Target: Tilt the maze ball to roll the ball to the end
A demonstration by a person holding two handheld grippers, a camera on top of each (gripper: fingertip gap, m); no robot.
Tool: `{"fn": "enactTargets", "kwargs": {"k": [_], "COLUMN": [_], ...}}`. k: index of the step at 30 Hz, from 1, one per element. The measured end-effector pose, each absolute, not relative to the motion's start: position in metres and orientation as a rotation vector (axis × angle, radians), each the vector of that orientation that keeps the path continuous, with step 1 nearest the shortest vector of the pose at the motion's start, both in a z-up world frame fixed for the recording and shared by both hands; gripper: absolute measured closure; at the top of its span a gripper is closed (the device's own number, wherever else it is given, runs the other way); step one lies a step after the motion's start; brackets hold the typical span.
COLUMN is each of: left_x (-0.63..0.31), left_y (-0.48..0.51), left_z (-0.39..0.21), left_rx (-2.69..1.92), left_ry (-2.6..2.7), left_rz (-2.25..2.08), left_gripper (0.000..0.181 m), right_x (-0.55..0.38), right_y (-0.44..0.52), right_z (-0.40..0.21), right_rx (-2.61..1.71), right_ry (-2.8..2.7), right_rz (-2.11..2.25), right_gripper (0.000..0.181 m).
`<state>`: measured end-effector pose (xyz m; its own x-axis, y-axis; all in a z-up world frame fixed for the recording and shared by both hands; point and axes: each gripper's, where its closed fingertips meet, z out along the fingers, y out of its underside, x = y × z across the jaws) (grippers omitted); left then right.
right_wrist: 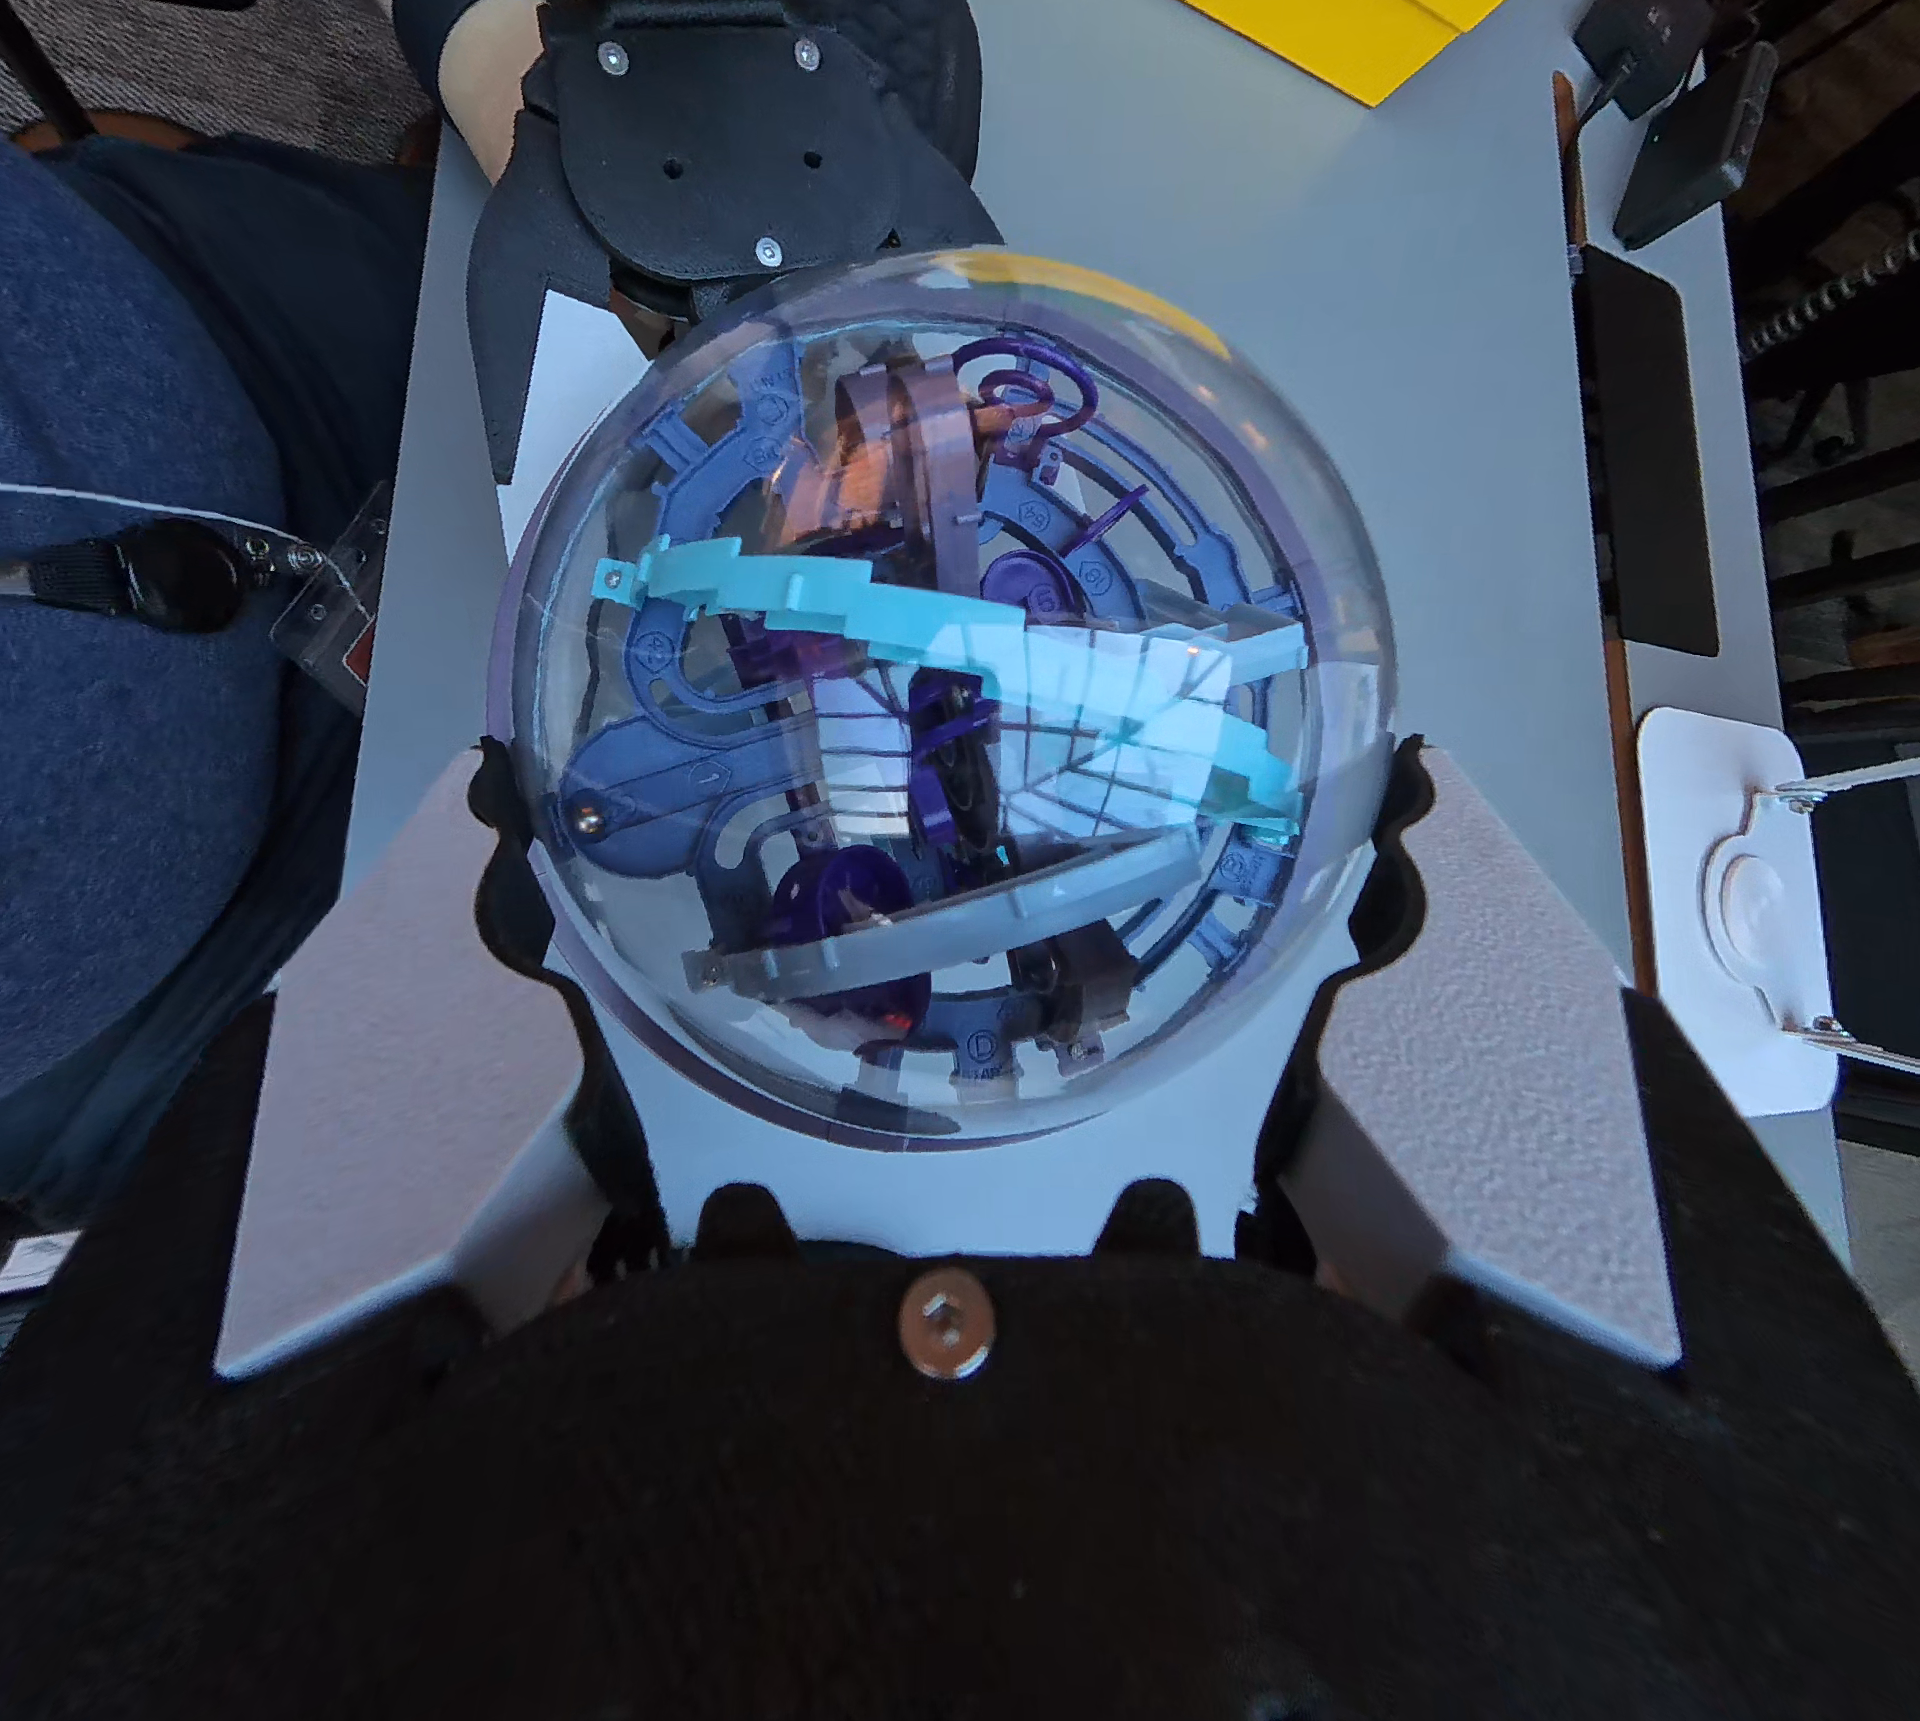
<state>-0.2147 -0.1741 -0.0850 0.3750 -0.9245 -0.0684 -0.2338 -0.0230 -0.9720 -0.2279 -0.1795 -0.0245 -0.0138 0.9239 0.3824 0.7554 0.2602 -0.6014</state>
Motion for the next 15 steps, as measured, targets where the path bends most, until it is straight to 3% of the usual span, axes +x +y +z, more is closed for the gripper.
{"fn": "enactTargets", "kwargs": {"k": [15], "left_x": [-0.2138], "left_y": [-0.1789], "left_z": [-0.0826], "left_rx": [-1.54], "left_ry": [1.06], "left_rz": [-0.885], "left_gripper": [0.033], "right_x": [-0.2319], "right_y": [-0.1792], "right_z": [-0.0196], "right_rx": [-1.583], "right_ry": [-1.784], "right_rz": [0.382], "right_gripper": [0.024]}}
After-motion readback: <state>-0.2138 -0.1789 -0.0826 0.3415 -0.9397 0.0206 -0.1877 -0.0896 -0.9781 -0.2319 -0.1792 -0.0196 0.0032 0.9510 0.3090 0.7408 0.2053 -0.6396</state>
